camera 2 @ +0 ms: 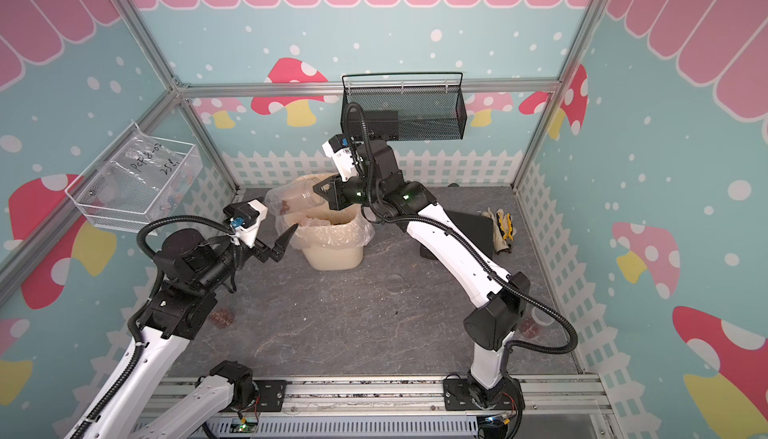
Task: Empty the moldy dried flower tea in the jars
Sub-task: Pour the moldy dried flower tea into the trash bin.
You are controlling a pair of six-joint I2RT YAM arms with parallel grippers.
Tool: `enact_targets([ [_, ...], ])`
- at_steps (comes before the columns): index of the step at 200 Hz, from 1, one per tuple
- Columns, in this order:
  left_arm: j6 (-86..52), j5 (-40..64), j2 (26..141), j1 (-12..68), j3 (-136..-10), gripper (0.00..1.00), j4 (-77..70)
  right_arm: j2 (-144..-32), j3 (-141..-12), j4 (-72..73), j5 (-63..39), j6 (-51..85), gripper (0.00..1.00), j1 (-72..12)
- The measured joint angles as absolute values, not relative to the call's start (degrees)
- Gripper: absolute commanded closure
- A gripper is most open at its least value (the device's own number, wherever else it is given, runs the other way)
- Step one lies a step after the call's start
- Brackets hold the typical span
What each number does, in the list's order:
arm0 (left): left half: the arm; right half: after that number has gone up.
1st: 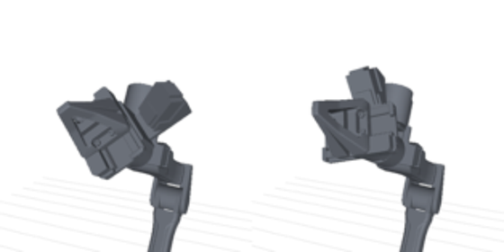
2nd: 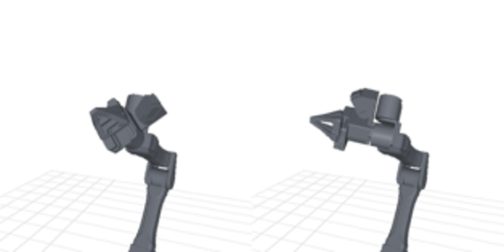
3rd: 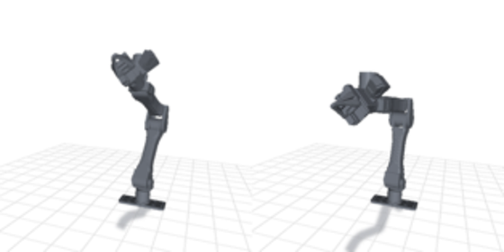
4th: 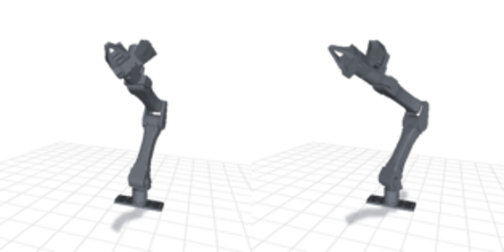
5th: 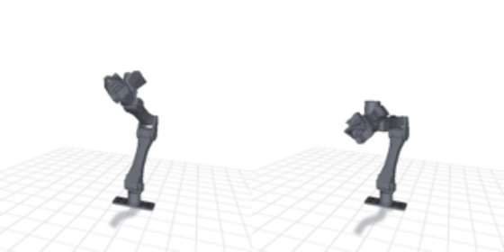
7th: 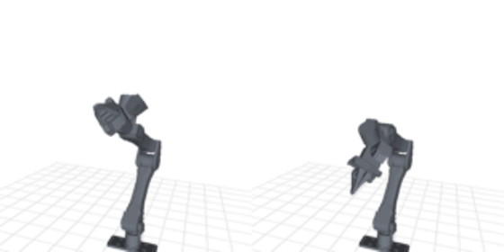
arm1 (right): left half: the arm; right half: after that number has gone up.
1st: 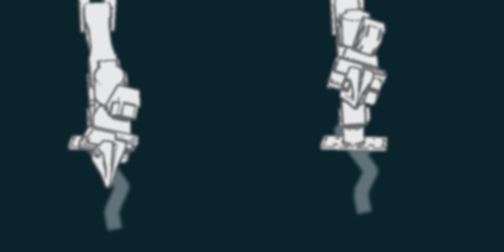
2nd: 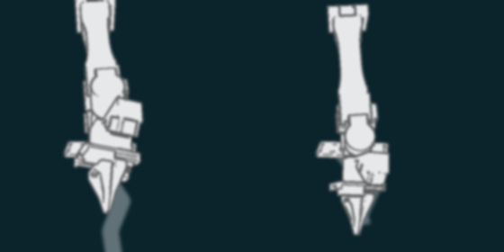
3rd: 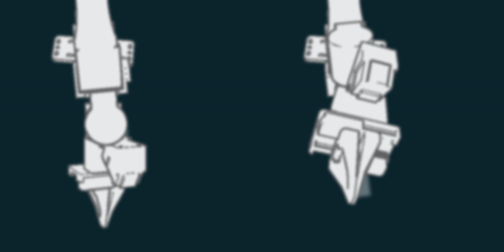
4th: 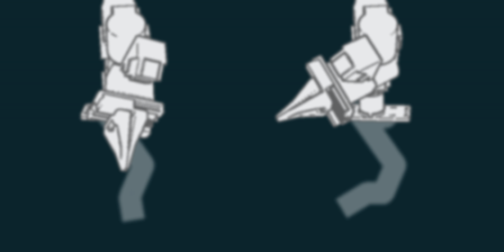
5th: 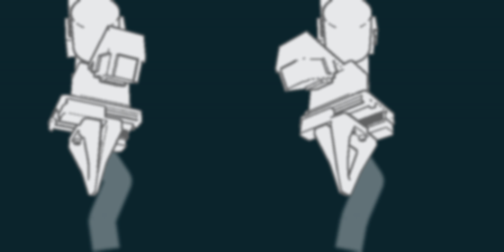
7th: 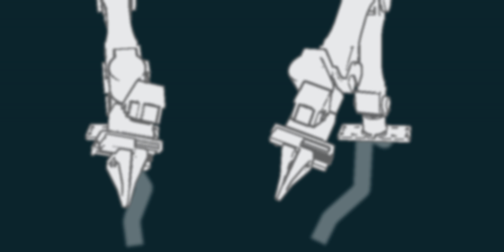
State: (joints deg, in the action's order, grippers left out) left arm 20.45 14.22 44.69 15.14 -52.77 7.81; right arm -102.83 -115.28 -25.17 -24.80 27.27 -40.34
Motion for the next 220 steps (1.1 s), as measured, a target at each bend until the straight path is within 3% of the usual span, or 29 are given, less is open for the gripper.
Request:
enact_targets([
  [65,-32.8,2.48,40.86,15.14,-53.17,0.04,4.45,-102.98,-113.32,-16.47,-21.43,29.78,1.0,-38.68],
  [112,-63.53,1.93,45.25,15.14,-53.19,0.01,2.28,-102.65,-106.78,-11.46,-21.34,31.99,1.0,-38.68],
  [157,-79.31,4.51,51.62,15.14,-53.19,0.01,-3.66,-102.21,-103.57,-7.66,-22.52,34.02,1.0,-38.68],
  [220,-88.47,7.07,57.93,15.14,-53.71,0.01,-9.96,-101.19,-101.32,-2.22,-25.12,36.14,1.0,-38.68],
])
